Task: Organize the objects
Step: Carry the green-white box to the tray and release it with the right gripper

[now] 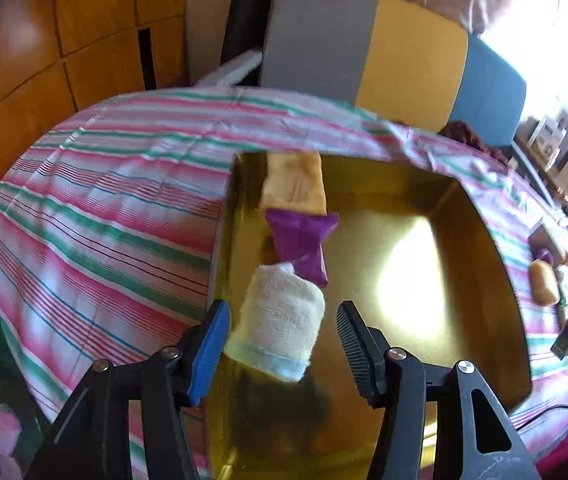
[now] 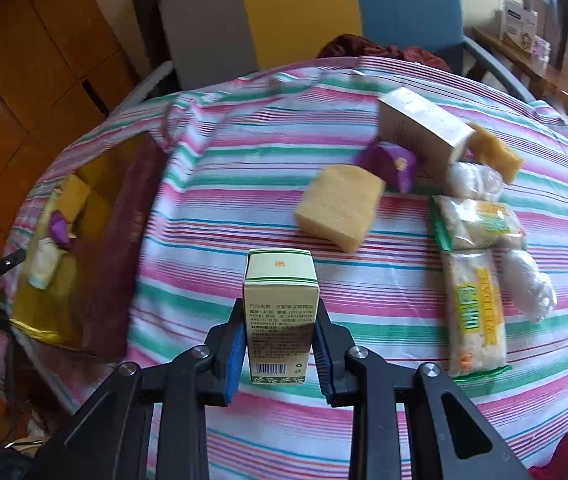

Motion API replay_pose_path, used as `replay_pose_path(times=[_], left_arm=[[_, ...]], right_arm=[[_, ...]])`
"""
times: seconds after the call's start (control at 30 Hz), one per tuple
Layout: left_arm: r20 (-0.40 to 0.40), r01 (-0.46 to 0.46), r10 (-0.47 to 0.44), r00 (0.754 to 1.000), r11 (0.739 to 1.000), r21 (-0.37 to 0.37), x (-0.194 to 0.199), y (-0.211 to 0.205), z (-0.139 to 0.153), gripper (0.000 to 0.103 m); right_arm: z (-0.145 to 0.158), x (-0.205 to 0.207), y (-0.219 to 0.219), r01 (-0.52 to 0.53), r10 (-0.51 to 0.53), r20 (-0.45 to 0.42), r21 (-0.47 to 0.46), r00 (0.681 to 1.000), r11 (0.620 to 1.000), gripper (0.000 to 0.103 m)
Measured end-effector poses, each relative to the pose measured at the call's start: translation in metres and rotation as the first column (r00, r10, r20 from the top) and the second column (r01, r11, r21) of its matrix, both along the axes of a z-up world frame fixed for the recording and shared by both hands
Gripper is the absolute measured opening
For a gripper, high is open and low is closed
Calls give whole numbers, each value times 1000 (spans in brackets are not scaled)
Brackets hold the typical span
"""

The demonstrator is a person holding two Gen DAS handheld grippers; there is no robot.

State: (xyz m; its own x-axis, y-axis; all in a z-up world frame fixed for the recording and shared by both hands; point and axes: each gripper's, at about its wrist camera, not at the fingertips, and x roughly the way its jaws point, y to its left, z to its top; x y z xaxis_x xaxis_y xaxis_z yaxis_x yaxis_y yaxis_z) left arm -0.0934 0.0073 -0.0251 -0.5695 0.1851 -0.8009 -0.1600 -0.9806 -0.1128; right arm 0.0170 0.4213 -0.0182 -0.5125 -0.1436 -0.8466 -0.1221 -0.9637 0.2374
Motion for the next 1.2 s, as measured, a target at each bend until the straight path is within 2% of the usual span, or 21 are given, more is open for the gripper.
replay_pose_path(times=[0.1,0.2,0.3,0.4,0.5,0.63,0.87,0.97,1.07,1.2], left_arm=[[-35,-30,31,999,999,30,7,-17,13,59],[-52,-55,58,997,997,61,15,-36,21,59],[-54,-67,72,996,994,84,23,-51,23,59],[-45,-76,81,996,992,105,29,-61,21,60],[-29,-74,78,997,990,123,32,-67,16,60],[-20,-75,79,997,987,145,34,-72,10,60],[-6,-103,106,994,980,168,33,-87,2,61],[4,-117,118,993,977,179,31,-93,-1,61],[9,-123,123,992,975,183,30,-96,-3,62],[7,-133,134,991,974,183,30,-99,-3,64]], right_arm=[[24,-13,-43,-122,123,-36,20,992,992,29],[44,-30,-105,-295,298,-53,57,953,954,29],[51,-46,-173,-464,469,-29,104,883,880,29],[43,-61,-237,-605,607,41,161,794,780,29],[26,-71,-291,-704,695,125,198,708,682,29],[1,-78,-336,-775,744,219,200,632,600,29],[-25,-89,-366,-821,757,317,198,571,536,29],[-29,-90,-375,-831,765,326,185,555,524,29],[-31,-91,-382,-840,782,314,136,539,525,31],[-34,-94,-384,-832,784,291,92,548,548,36]])
